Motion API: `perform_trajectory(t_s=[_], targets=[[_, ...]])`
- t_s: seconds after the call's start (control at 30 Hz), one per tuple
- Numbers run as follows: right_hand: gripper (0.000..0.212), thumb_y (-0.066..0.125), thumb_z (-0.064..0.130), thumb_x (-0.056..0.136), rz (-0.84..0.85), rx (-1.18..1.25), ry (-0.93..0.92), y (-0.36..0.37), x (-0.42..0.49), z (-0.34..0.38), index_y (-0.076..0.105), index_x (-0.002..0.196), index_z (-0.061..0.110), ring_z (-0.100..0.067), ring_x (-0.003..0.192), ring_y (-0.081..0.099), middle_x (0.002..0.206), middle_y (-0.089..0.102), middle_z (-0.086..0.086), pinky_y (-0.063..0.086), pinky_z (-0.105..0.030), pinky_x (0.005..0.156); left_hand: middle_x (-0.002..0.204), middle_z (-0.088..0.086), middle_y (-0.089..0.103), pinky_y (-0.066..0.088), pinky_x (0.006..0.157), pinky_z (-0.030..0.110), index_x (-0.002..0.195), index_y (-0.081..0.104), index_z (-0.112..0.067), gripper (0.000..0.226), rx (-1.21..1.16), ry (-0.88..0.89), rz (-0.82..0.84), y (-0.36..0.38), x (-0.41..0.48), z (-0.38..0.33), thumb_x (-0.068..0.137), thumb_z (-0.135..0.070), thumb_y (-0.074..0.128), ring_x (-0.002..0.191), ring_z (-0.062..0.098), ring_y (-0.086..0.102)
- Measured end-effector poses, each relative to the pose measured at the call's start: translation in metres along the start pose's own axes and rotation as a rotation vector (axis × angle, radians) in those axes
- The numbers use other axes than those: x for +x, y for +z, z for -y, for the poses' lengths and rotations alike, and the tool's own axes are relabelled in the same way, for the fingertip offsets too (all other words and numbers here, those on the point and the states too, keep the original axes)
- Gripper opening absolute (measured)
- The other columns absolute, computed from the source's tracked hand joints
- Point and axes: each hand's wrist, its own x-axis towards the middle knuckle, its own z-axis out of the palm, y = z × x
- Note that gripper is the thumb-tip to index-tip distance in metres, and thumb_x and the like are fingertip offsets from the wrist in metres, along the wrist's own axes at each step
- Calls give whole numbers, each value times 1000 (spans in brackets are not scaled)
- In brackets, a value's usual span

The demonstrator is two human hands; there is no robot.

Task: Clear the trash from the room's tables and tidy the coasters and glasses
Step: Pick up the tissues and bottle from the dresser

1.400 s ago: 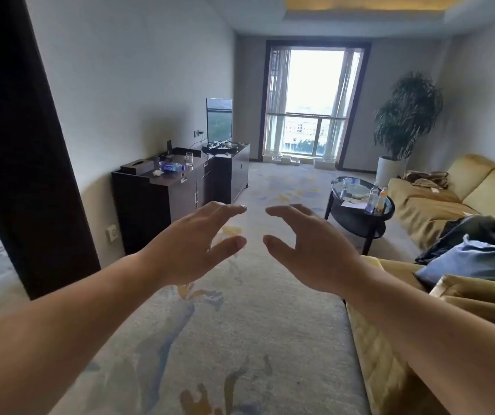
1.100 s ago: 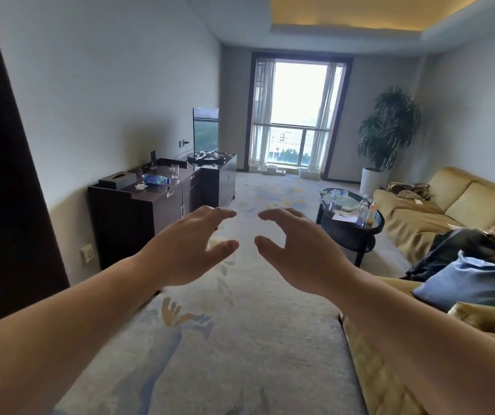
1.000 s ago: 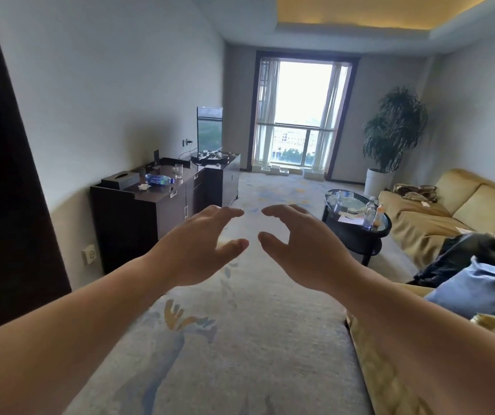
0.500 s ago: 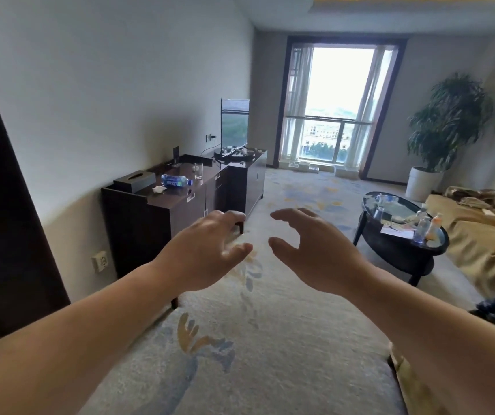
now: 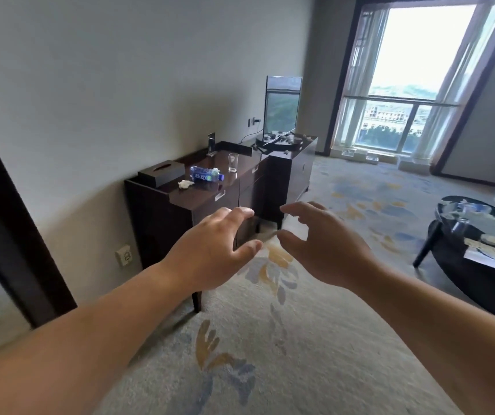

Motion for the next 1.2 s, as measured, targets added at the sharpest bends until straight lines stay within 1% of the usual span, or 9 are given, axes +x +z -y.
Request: perform_trajectory(t_s=[0.13,0.3,0.47,0.67,0.87,0.93,1.0,1.1,1.2], targets=[[29,56,41,85,13,-13,-5,34,64,-20,58,113,33,-8,92,53,101,47,17,29,-10,58,140,-8,43,36,85,26,140,32,-37,56,4,-1,14,18,62,46,89,-58,44,124,10,43],[43,55,44,86,10,-35,2,61,159,-41,52,128,33,-7,93,49,117,53,13,28,-8,62,138,-9,45,37,86,27,139,32,-38,55,-23,14,23,32,148,101,89,-56,44,123,9,43],[41,54,44,87,21,-21,18,86,237,-68,53,127,33,-7,96,53,116,54,12,30,-7,63,139,-10,43,35,84,27,139,31,-39,54,-19,20,51,56,220,147,90,-57,43,124,9,42],[40,54,41,89,56,-9,16,109,312,-121,52,128,32,-3,93,46,122,55,11,27,-5,62,135,-10,46,39,86,29,138,33,-39,54,-32,0,66,89,300,182,89,-58,43,121,8,45],[48,53,44,89,78,-4,-12,117,391,-194,46,135,33,-7,111,51,133,51,10,32,-13,71,136,-9,45,39,88,30,138,33,-38,55,-20,-39,56,131,389,195,89,-59,42,121,9,45],[50,53,44,89,93,12,-26,117,419,-217,45,136,33,-6,109,52,135,50,10,35,-14,72,133,-9,46,38,86,28,138,33,-38,55,-14,-69,54,143,419,196,88,-59,42,119,9,46],[50,52,44,88,98,13,-39,118,445,-239,45,136,33,-4,102,52,135,49,10,36,-13,69,133,-10,46,38,84,28,138,33,-38,56,0,-83,53,156,445,199,87,-60,41,117,9,46],[49,52,44,88,96,25,-38,122,479,-270,46,136,33,-5,104,52,133,51,10,31,-9,66,133,-10,46,39,83,29,138,34,-38,55,-8,-100,44,172,483,204,88,-59,42,118,10,46],[48,52,44,89,119,22,-46,131,509,-295,45,135,34,-3,99,49,134,50,11,33,-11,67,134,-11,46,39,85,30,138,34,-39,55,3,-101,51,185,518,216,87,-59,42,119,8,45]])
